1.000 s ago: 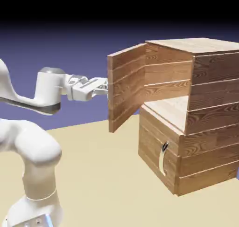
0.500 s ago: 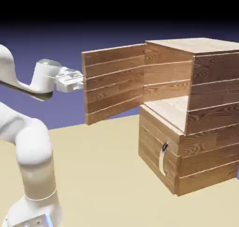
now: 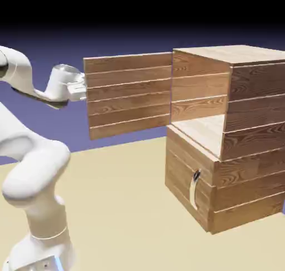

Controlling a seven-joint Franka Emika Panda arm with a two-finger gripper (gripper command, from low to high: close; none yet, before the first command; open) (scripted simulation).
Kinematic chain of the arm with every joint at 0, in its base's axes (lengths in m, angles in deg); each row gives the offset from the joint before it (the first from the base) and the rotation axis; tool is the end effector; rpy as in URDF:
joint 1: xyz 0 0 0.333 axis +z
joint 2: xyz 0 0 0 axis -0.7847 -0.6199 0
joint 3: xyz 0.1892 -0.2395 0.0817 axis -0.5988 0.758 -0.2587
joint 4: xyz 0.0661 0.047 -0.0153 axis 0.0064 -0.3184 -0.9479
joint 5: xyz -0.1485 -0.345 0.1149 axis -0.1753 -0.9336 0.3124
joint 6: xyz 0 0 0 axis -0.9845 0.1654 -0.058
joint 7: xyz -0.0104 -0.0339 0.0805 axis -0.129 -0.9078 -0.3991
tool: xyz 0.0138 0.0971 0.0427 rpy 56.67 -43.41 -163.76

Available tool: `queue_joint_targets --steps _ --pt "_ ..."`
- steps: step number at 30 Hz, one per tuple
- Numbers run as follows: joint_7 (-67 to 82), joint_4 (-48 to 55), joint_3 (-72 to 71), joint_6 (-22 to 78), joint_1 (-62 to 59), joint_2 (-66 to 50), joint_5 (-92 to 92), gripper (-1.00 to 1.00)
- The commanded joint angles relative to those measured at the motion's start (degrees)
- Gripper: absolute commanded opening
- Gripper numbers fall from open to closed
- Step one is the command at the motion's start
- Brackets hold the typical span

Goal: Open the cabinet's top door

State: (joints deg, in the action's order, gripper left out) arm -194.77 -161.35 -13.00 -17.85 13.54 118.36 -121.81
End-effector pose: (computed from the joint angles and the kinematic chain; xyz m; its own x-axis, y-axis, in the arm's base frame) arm 0.2417 0.3700 0.4581 -0.7061 -0.0434 0.7068 -0.7055 -0.0428 -0.7074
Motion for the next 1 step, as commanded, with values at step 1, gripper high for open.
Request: queue_joint_targets --steps 1 --pt "0.0 0.0 0.0 0.1 0.0 0.0 0.0 1.00"
